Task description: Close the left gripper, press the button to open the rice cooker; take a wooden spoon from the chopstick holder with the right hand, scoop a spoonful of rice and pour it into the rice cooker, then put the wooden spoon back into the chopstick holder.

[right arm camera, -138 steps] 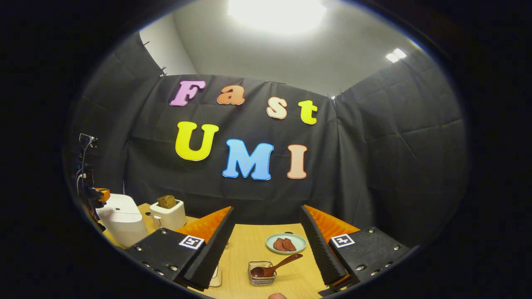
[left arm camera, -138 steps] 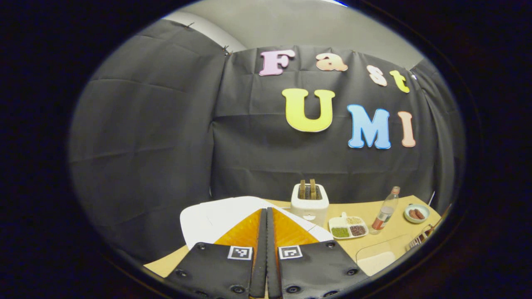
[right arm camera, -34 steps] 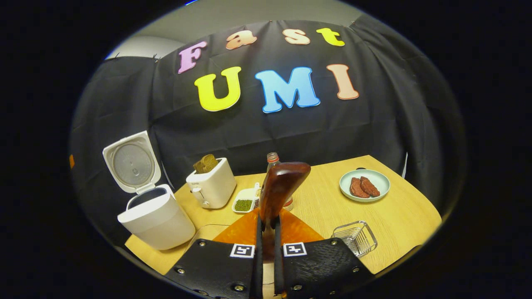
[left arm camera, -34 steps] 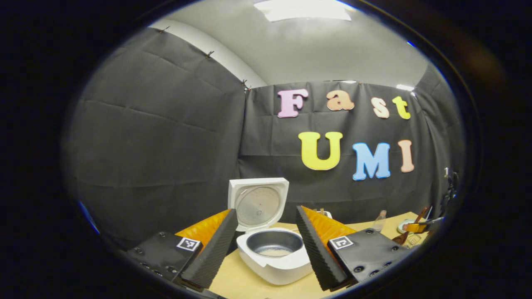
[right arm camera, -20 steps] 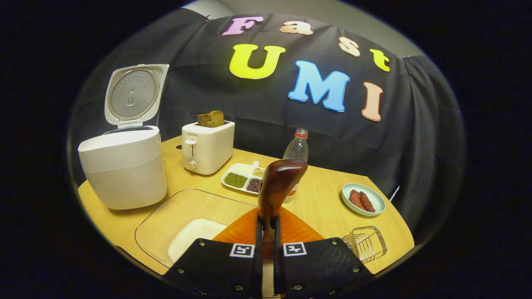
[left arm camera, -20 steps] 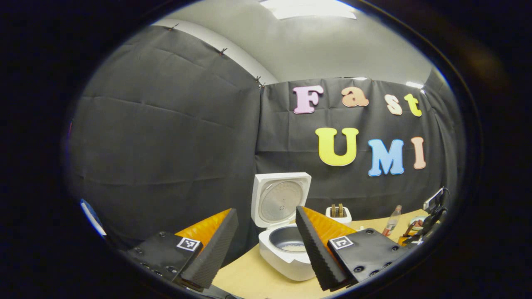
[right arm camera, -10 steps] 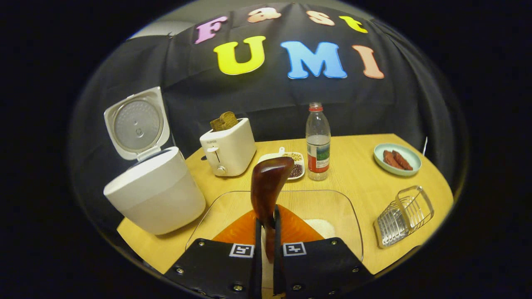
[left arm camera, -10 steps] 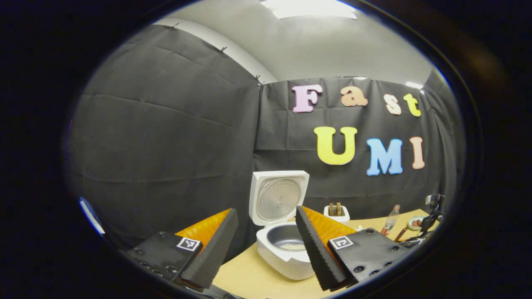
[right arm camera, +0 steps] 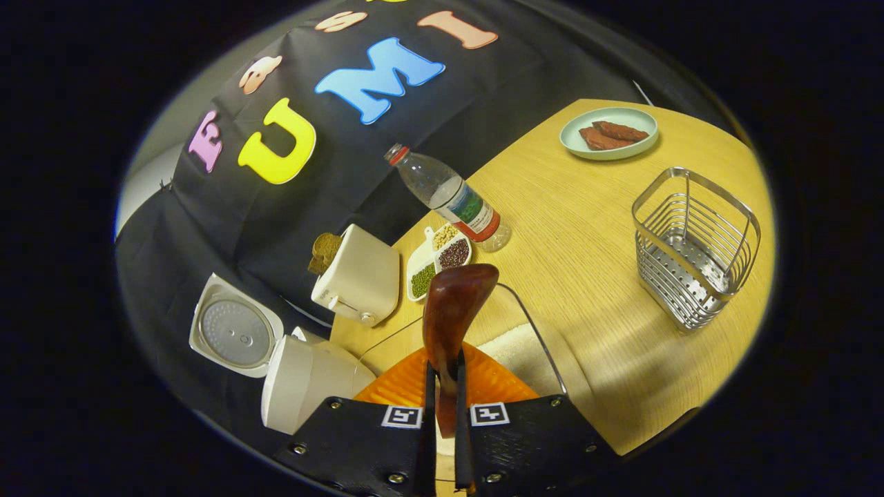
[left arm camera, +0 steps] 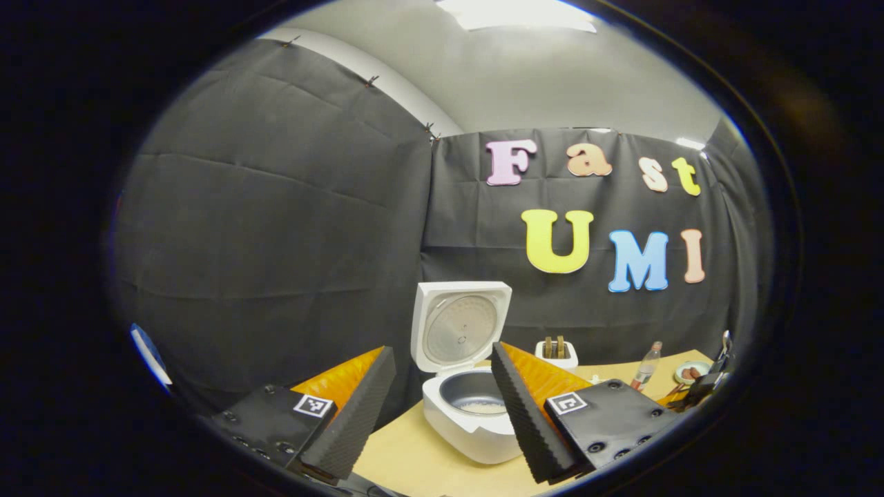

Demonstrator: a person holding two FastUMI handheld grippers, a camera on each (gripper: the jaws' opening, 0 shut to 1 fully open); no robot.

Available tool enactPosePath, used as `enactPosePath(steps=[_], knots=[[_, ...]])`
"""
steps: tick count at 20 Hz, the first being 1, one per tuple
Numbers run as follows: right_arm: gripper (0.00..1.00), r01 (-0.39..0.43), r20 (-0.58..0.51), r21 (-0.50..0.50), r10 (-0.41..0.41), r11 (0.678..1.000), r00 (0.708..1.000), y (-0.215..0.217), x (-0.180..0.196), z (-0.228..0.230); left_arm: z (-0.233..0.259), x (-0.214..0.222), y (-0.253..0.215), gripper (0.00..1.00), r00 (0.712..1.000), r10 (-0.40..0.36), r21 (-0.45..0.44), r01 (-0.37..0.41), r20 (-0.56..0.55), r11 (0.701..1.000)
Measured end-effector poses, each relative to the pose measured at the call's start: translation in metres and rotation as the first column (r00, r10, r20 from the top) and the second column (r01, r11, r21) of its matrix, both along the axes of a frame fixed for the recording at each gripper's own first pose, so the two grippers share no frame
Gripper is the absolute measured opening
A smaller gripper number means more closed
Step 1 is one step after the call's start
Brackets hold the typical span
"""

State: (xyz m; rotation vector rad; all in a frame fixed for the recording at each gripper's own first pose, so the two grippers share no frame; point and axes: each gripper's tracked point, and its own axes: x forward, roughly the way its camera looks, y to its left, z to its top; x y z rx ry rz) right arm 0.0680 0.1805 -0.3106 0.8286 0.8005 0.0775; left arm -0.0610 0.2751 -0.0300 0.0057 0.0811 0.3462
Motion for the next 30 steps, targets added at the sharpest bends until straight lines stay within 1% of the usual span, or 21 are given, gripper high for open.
enactPosePath(steps=[1,6,7,8,9,10,12,14,16,17,18,22,26,27,28,29,30], knots=[[0.11,0.011,0.002,0.023,-0.011,1.000,1.000,-0.003,0.002,0.005,0.000,0.001,-0.002,0.97,1.000,-0.002,0.001,0.002,0.000,1.000],[0.11,0.066,0.002,0.148,-0.068,0.987,0.998,-0.011,0.010,0.027,0.004,0.000,-0.012,0.97,1.000,-0.015,0.004,0.015,0.010,1.000],[0.11,0.078,0.001,0.178,-0.080,0.981,0.997,-0.012,0.013,0.033,0.005,0.000,-0.012,0.97,1.000,-0.014,0.006,0.014,0.011,1.000],[0.11,0.088,0.001,0.206,-0.090,0.975,0.996,-0.013,0.014,0.038,0.006,0.000,-0.013,0.94,1.000,-0.015,0.005,0.015,0.015,1.000],[0.11,0.095,0.001,0.231,-0.098,0.968,0.995,-0.012,0.016,0.044,0.007,-0.001,-0.013,0.97,1.000,-0.013,0.002,0.013,0.019,1.000],[0.11,0.099,0.001,0.252,-0.103,0.963,0.995,-0.011,0.018,0.049,0.008,-0.003,-0.011,0.97,1.000,-0.010,-0.001,0.010,0.023,1.000],[0.11,0.097,-0.001,0.305,-0.102,0.947,0.995,0.001,0.019,0.060,0.007,-0.008,-0.009,0.97,1.000,-0.002,-0.007,0.002,0.026,1.000],[0.11,0.091,-0.003,0.372,-0.096,0.924,0.995,0.015,0.023,0.074,0.005,-0.012,-0.005,0.97,1.000,0.008,-0.012,-0.007,0.024,1.000],[0.11,0.076,-0.001,0.425,-0.084,0.902,0.996,0.032,0.028,0.092,0.002,-0.018,-0.001,0.96,1.000,0.020,-0.019,-0.019,0.021,1.000],[0.11,0.066,0.006,0.438,-0.076,0.897,0.997,0.038,0.030,0.099,0.001,-0.022,0.002,0.94,0.999,0.026,-0.023,-0.026,0.020,0.999],[0.11,0.050,0.017,0.444,-0.064,0.894,0.998,0.046,0.031,0.107,0.000,-0.026,0.006,0.97,0.999,0.034,-0.023,-0.034,0.020,0.999],[0.11,-0.009,0.054,0.455,-0.017,0.890,0.998,0.079,0.037,0.128,-0.002,-0.041,0.021,0.97,0.997,0.072,-0.028,-0.071,0.015,0.997],[0.11,-0.068,0.072,0.470,0.038,0.880,0.997,0.115,0.040,0.140,-0.007,-0.056,0.038,0.97,0.993,0.115,-0.045,-0.115,0.009,0.992],[0.11,-0.083,0.077,0.471,0.053,0.878,0.996,0.124,0.039,0.142,-0.010,-0.061,0.042,0.94,0.992,0.124,-0.053,-0.124,0.005,0.991],[0.11,-0.095,0.078,0.471,0.066,0.877,0.995,0.133,0.040,0.144,-0.011,-0.065,0.045,0.99,0.991,0.134,-0.057,-0.134,0.004,0.989],[0.11,-0.108,0.083,0.472,0.078,0.875,0.993,0.144,0.041,0.147,-0.013,-0.069,0.047,0.97,0.990,0.141,-0.058,-0.141,0.001,0.988],[0.11,-0.121,0.088,0.470,0.090,0.874,0.992,0.155,0.043,0.148,-0.015,-0.072,0.050,0.97,0.989,0.149,-0.056,-0.149,0.000,0.987]])
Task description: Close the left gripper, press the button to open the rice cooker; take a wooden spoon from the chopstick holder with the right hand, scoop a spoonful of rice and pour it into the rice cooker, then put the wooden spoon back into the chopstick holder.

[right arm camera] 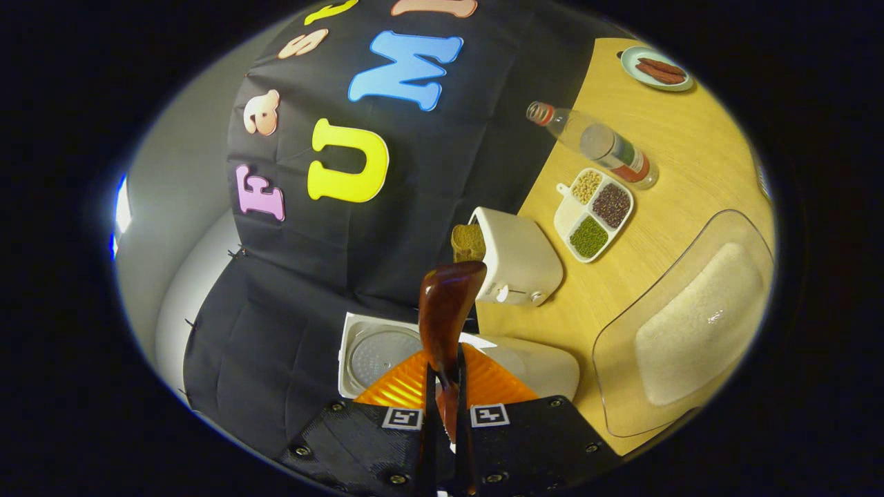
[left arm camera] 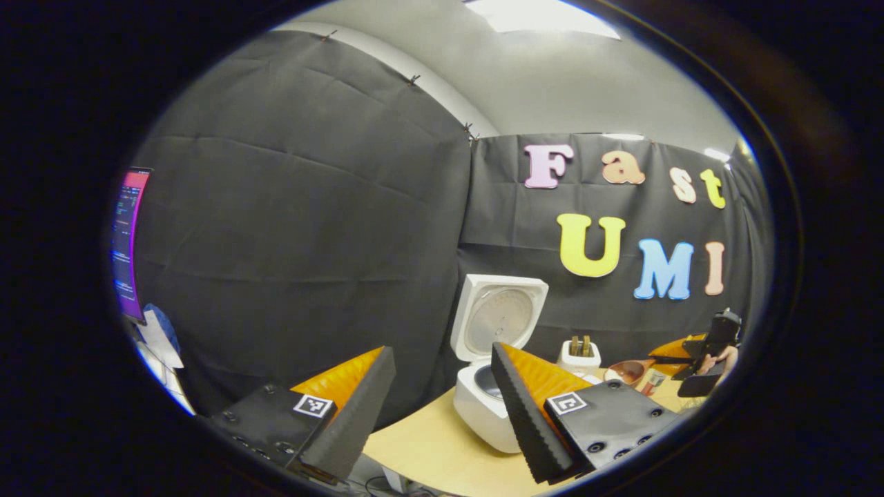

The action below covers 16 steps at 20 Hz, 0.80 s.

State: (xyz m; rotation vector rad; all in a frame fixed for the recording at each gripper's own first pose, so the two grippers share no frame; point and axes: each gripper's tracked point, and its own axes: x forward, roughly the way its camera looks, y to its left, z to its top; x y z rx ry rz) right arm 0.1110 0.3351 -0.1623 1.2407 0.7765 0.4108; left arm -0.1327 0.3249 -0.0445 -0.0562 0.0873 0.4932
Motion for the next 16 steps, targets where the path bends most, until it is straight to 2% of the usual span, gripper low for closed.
enactPosePath(steps=[1,2,9,11,16], knots=[[0.11,-0.012,0.009,-0.001,0.012,1.000,1.000,0.012,0.004,0.002,-0.001,-0.003,0.003,0.99,1.000,0.006,0.002,-0.006,-0.003,1.000],[0.11,-0.021,0.016,-0.005,0.021,1.000,1.000,0.021,0.007,0.003,-0.003,-0.006,0.006,0.97,1.000,0.014,0.002,-0.014,-0.008,1.000],[0.11,-0.097,0.077,-0.073,0.103,0.993,0.992,0.101,0.025,0.004,-0.013,-0.031,0.034,0.99,0.996,0.080,-0.014,-0.081,-0.029,0.997],[0.11,-0.121,0.090,-0.096,0.130,0.988,0.987,0.123,0.028,0.001,-0.015,-0.039,0.041,0.94,0.994,0.098,-0.020,-0.099,-0.037,0.995],[0.11,-0.161,0.108,-0.224,0.189,0.961,0.976,0.168,0.036,-0.020,-0.018,-0.050,0.053,0.99,0.991,0.129,-0.042,-0.130,-0.038,0.991]])
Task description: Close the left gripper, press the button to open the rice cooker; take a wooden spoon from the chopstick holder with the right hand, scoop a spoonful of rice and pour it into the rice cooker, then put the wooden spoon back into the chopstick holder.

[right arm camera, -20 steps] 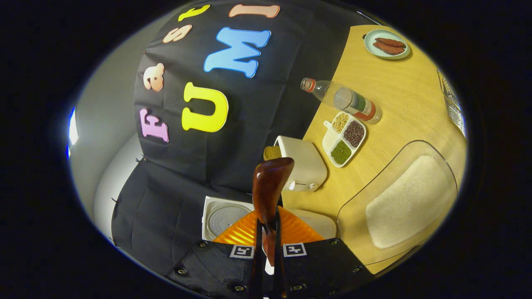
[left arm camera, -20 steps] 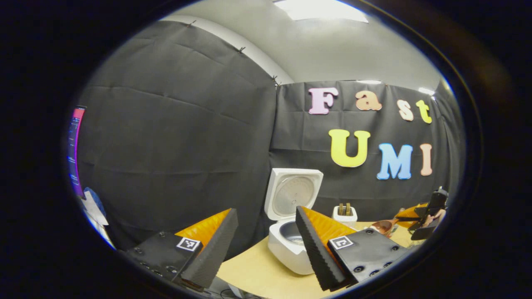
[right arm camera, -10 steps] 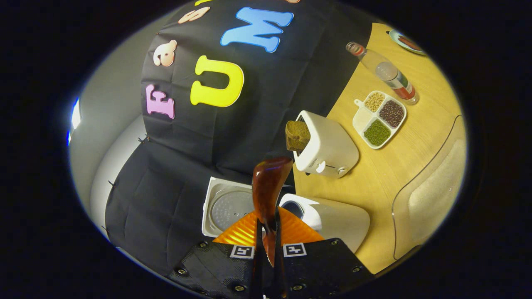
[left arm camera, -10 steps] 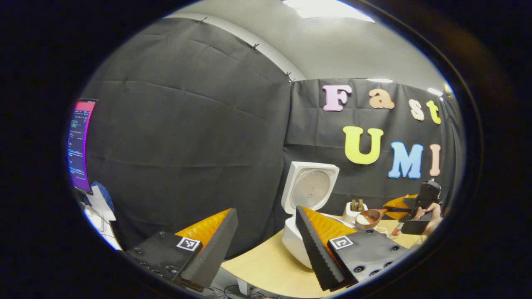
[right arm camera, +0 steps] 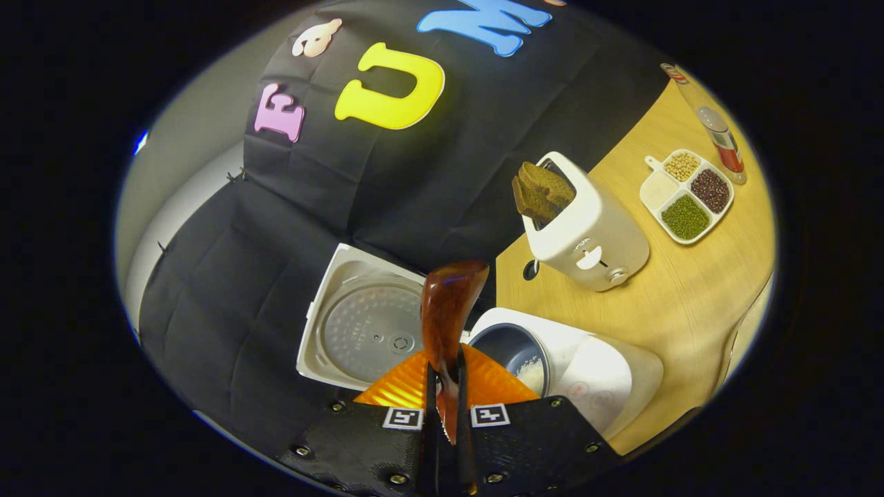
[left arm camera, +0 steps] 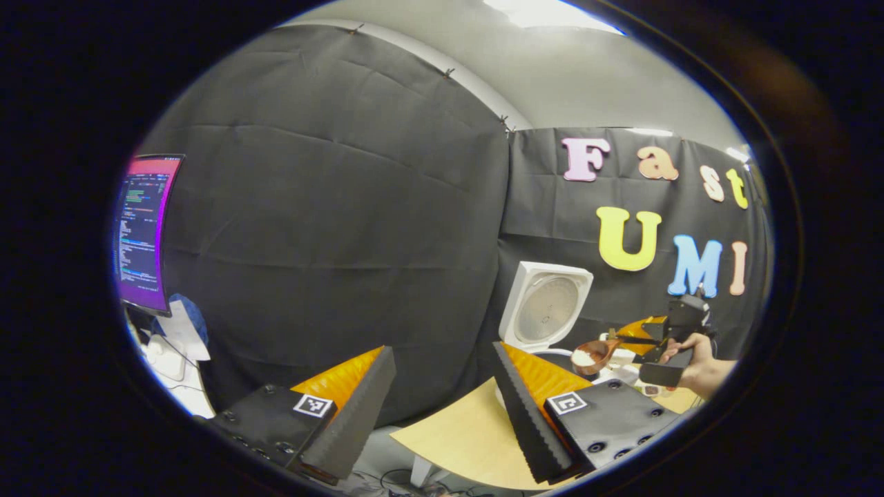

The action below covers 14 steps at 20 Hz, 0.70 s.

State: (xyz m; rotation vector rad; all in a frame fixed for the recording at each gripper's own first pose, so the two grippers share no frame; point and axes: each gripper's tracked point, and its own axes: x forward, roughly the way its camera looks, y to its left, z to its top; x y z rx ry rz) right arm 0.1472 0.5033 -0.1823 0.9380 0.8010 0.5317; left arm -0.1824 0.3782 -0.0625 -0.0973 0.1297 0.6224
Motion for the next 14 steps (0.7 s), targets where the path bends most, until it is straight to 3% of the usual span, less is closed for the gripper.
enactPosePath(steps=[4,7,14], knots=[[0.11,-0.067,0.036,-0.152,0.073,0.986,0.997,0.026,0.002,-0.023,-0.006,-0.004,0.000,0.98,1.000,0.012,-0.018,-0.012,0.000,1.000],[0.10,-0.130,0.113,-0.284,0.168,0.950,0.979,0.038,-0.001,-0.026,-0.012,-0.007,0.001,0.99,1.000,0.021,-0.024,-0.021,-0.007,0.999],[0.11,-0.169,0.290,-0.533,0.366,0.829,0.884,0.052,-0.006,-0.013,-0.013,-0.010,0.000,0.99,0.999,0.037,-0.026,-0.037,-0.003,0.999]])
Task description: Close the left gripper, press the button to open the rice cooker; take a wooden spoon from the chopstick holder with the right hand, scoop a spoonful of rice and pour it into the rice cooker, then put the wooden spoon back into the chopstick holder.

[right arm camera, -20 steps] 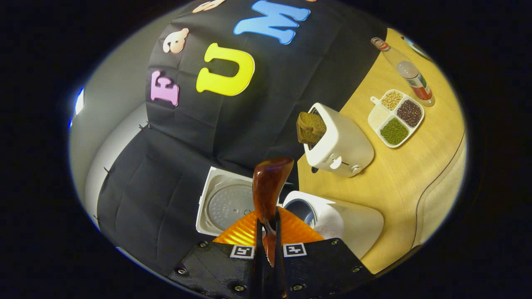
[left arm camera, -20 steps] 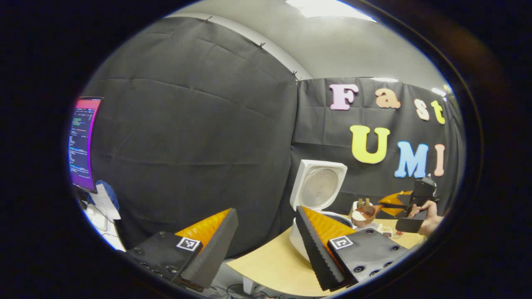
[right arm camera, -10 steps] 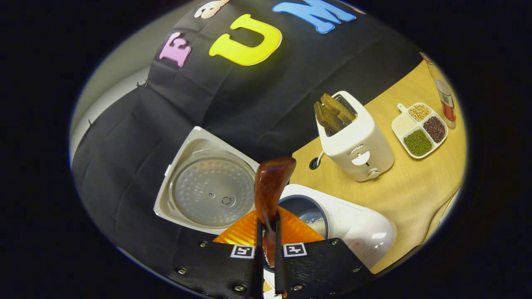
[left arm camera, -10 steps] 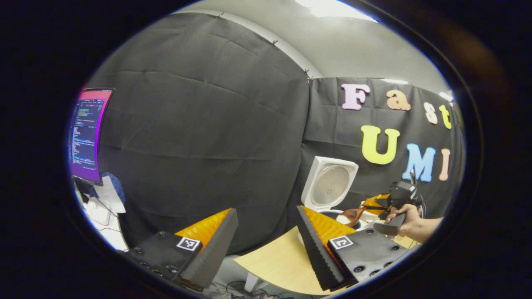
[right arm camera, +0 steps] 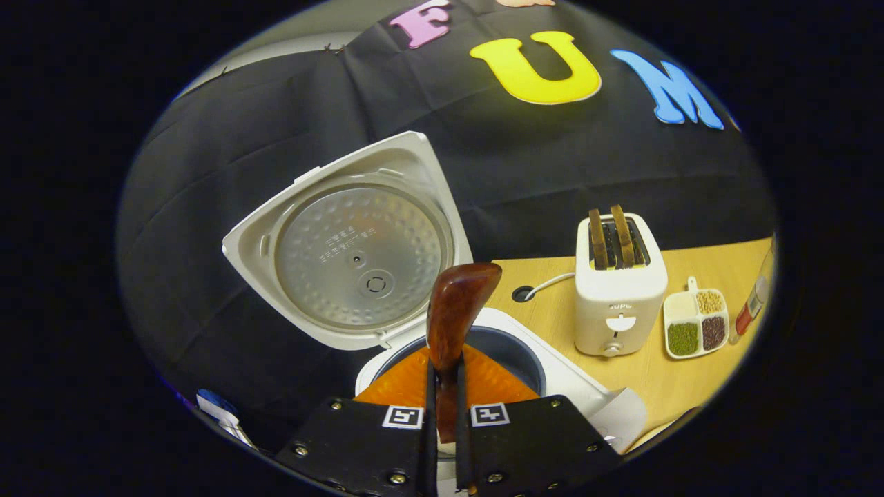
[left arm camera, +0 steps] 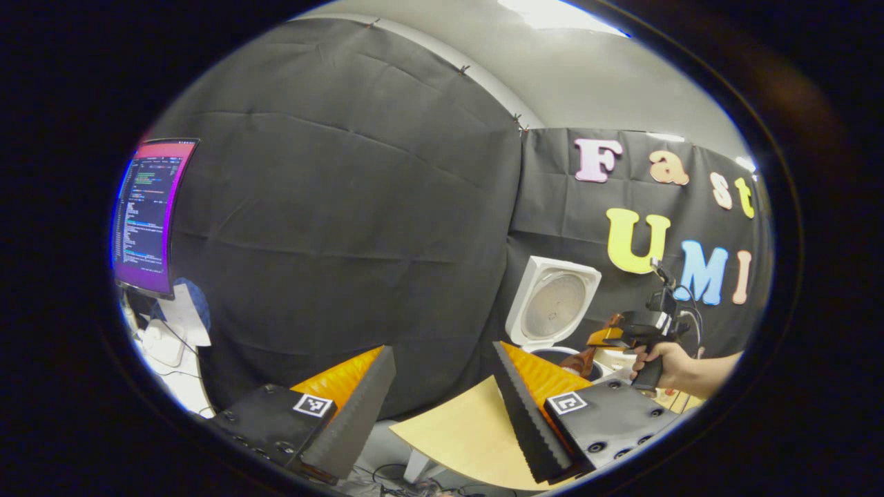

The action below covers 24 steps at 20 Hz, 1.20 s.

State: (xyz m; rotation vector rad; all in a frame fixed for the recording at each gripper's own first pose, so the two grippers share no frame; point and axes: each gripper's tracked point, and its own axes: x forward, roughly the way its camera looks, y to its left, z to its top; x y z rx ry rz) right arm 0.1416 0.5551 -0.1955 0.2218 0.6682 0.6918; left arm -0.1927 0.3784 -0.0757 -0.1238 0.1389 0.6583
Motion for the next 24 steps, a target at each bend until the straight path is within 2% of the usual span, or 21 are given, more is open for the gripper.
enactPosePath(steps=[3,5,7,12,14,15,16,17,18,20,22,24], knots=[[0.11,-0.056,0.128,-0.109,0.070,0.992,0.989,0.001,-0.001,0.009,0.005,-0.001,-0.002,0.97,1.000,0.000,0.016,0.000,0.001,1.000],[0.11,-0.084,0.220,-0.185,0.124,0.979,0.968,0.004,0.000,0.014,0.005,-0.002,-0.002,0.97,1.000,0.001,0.016,-0.001,0.000,1.000],[0.11,-0.107,0.310,-0.262,0.188,0.959,0.932,0.005,-0.002,0.021,0.006,-0.002,-0.002,0.97,1.000,0.002,0.012,-0.002,0.001,1.000],[0.11,-0.099,0.486,-0.446,0.334,0.890,0.808,0.010,-0.004,0.033,0.005,-0.003,-0.004,0.97,1.000,0.002,0.015,-0.002,0.002,1.000],[0.11,-0.088,0.515,-0.476,0.359,0.875,0.778,0.010,-0.005,0.034,0.007,-0.004,-0.004,0.97,1.000,0.001,0.019,-0.001,0.002,1.000],[0.11,-0.089,0.516,-0.478,0.361,0.874,0.777,0.009,-0.005,0.034,0.006,-0.004,-0.004,0.99,1.000,0.002,0.020,-0.002,-0.001,1.000],[0.11,-0.091,0.508,-0.465,0.350,0.881,0.787,0.009,-0.005,0.034,0.006,-0.005,-0.004,0.97,1.000,0.003,0.018,-0.003,-0.002,1.000],[0.11,-0.096,0.489,-0.436,0.325,0.895,0.810,0.008,-0.005,0.033,0.008,-0.006,-0.004,0.99,1.000,0.002,0.014,-0.002,0.001,1.000],[0.11,-0.102,0.460,-0.400,0.295,0.911,0.838,0.006,-0.004,0.031,0.011,-0.005,-0.003,0.97,1.000,0.002,0.013,-0.002,0.003,1.000],[0.11,-0.098,0.363,-0.287,0.203,0.953,0.909,0.002,0.000,0.027,0.012,-0.002,-0.005,0.99,1.000,0.002,0.020,-0.003,0.005,1.000],[0.11,-0.062,0.253,-0.167,0.104,0.984,0.962,-0.008,0.005,0.028,0.016,-0.001,-0.001,0.99,1.000,-0.002,0.028,0.002,0.004,1.000],[0.11,-0.013,0.143,-0.053,0.020,0.999,0.989,-0.020,0.010,0.033,0.015,0.000,-0.002,0.98,1.000,-0.008,0.035,0.008,-0.001,0.999]])
